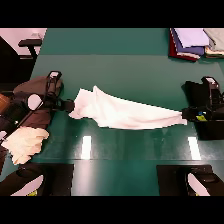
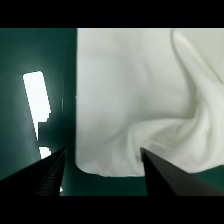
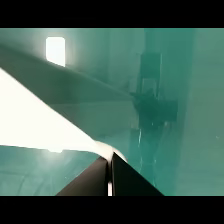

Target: Fold the shirts.

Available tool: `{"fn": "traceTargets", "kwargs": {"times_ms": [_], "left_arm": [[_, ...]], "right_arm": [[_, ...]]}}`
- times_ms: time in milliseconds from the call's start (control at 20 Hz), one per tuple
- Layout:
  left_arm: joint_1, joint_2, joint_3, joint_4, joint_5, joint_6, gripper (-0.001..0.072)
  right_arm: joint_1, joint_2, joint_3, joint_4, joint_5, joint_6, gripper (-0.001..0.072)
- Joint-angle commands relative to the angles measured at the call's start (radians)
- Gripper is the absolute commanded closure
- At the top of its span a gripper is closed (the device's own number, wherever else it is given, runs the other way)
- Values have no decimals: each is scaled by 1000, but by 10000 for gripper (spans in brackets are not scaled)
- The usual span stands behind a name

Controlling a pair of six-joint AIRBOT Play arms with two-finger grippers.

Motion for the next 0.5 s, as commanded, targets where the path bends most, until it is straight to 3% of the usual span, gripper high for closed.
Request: {"fn": "traceTargets", "kwargs": {"times_ms": [0, 100, 250, 450], "left_arm": [[-1, 0, 83, -21, -65, -11, 138], [-2, -1, 143, -126, -51, -5, 138], [-37, -42, 146, -306, 92, 57, 140], [-129, -254, 166, -388, 172, 81, 140]], "right_arm": [[0, 1, 8, 8, 14, 1, 696], [0, 0, 8, 8, 13, 0, 696], [0, 0, 8, 8, 10, 0, 696], [0, 0, 8, 8, 6, 0, 696]]}}
